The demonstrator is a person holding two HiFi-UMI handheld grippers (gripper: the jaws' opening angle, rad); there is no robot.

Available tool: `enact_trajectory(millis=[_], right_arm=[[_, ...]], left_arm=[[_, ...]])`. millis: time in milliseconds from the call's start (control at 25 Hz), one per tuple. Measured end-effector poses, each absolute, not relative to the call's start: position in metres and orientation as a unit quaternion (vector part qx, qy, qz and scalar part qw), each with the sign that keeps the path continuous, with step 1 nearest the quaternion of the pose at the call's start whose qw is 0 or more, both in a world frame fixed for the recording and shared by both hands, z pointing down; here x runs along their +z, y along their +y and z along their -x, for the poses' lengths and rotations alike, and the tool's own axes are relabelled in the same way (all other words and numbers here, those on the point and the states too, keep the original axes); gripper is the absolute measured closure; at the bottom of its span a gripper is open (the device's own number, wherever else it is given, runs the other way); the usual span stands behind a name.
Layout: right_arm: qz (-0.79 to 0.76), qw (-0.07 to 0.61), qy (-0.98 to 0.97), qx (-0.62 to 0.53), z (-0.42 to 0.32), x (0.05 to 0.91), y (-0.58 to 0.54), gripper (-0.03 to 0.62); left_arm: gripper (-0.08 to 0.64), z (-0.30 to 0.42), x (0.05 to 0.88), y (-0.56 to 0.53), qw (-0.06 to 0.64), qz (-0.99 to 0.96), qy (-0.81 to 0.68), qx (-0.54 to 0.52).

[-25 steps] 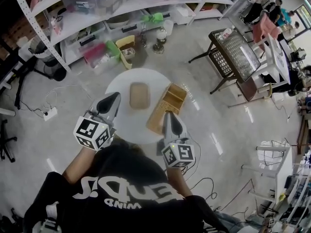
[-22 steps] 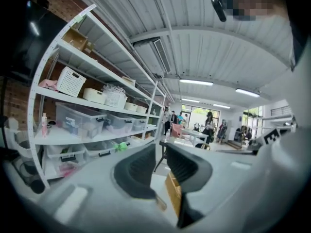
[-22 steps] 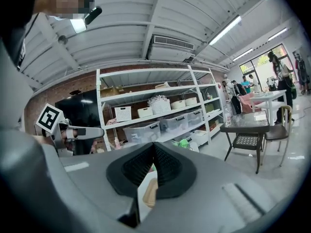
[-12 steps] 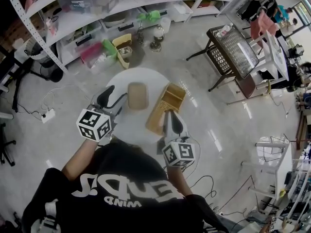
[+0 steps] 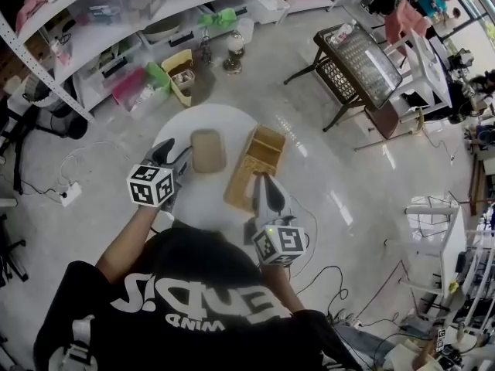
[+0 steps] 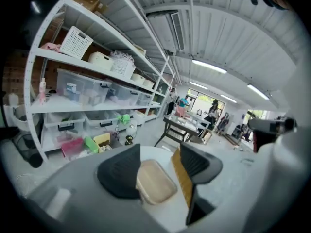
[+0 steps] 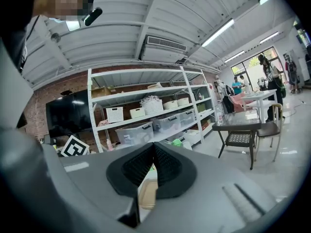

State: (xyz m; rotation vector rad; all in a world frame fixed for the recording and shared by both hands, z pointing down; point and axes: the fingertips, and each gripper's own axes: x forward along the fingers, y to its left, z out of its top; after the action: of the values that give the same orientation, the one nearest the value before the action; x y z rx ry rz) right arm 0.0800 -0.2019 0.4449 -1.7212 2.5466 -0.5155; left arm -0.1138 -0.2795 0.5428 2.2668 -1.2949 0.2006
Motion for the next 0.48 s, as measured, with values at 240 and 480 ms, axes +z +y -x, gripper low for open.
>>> enact_trajectory(millis=[240,480], right_arm=[[0.563,0.013,0.807,-0.176,-0.089,0.454,-0.205,0.591],[0.571,0.006,0.800,-0.185,-0.095,0.462,-0.206,0.592]], left_arm=[[0.308,0.106,0.597,-0.291,0.296,-0.824,-0.470,0.113],[0.322,0.097,0.648,-0.297,0.329,-0.811,-0.458,0.156]])
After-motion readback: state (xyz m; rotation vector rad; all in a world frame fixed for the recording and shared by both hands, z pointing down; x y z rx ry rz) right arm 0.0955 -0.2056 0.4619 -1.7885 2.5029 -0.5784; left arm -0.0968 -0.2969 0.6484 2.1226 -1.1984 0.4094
